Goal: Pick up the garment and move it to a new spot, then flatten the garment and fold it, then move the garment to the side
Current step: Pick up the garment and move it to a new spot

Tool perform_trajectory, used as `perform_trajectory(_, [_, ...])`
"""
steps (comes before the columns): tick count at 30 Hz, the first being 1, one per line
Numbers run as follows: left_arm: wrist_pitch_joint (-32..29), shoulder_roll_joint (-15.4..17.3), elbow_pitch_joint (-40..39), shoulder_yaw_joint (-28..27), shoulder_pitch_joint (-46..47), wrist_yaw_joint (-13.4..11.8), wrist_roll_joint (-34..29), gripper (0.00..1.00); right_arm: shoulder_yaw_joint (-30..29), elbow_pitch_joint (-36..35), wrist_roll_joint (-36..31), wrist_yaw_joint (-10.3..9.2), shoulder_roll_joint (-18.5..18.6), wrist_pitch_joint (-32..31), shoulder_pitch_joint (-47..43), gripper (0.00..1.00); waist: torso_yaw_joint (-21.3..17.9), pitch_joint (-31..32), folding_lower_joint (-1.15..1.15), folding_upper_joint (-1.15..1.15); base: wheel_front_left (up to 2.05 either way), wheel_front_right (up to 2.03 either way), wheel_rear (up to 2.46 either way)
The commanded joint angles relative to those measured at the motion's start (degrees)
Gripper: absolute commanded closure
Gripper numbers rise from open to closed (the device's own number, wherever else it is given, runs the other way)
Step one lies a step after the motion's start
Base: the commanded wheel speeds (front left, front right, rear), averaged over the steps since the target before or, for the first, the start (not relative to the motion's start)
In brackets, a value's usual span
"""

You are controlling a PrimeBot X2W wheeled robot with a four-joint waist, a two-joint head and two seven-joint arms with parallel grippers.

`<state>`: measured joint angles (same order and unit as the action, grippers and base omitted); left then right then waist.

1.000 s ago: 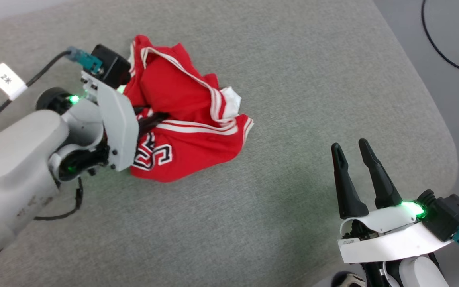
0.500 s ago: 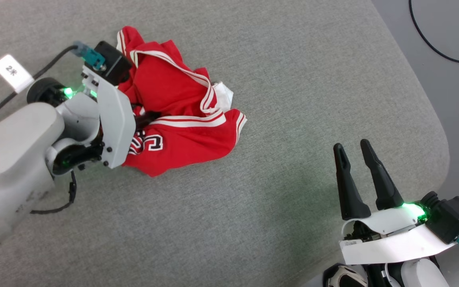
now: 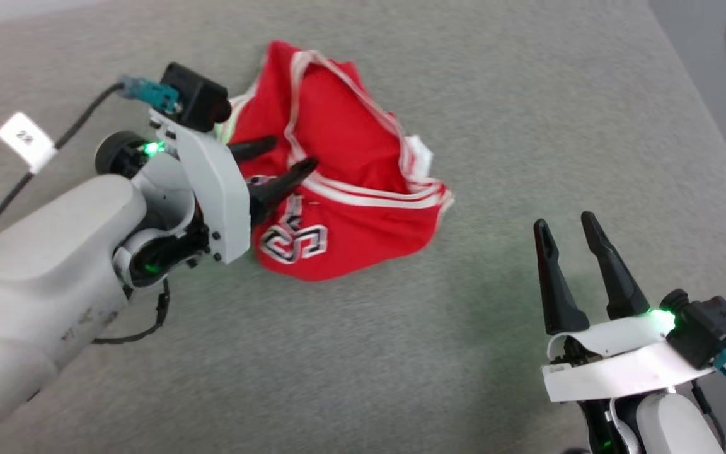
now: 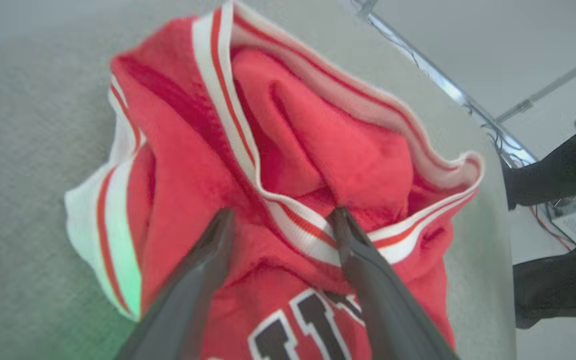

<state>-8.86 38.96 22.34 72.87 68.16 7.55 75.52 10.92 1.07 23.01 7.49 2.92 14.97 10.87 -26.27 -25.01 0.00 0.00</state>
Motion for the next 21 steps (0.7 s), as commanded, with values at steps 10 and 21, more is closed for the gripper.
perform_trajectory(10, [17.38,2.63,-3.05,-0.73,-7.09,-0.12,5.91,0.0,-2.13,6.05,-7.74,0.0,0.04,0.29,1.97,0.0,16.04,9.35,0.0,0.0,0.0,0.0,0.0])
perform_trajectory(21, [24.03,0.62,-0.37,-7.17,-26.22,-0.12,11.44,0.0,-7.51,10.47,-13.56,0.0,0.03,0.3,-2.47,0.0,27.89,14.91,0.0,0.0,0.0,0.0,0.0])
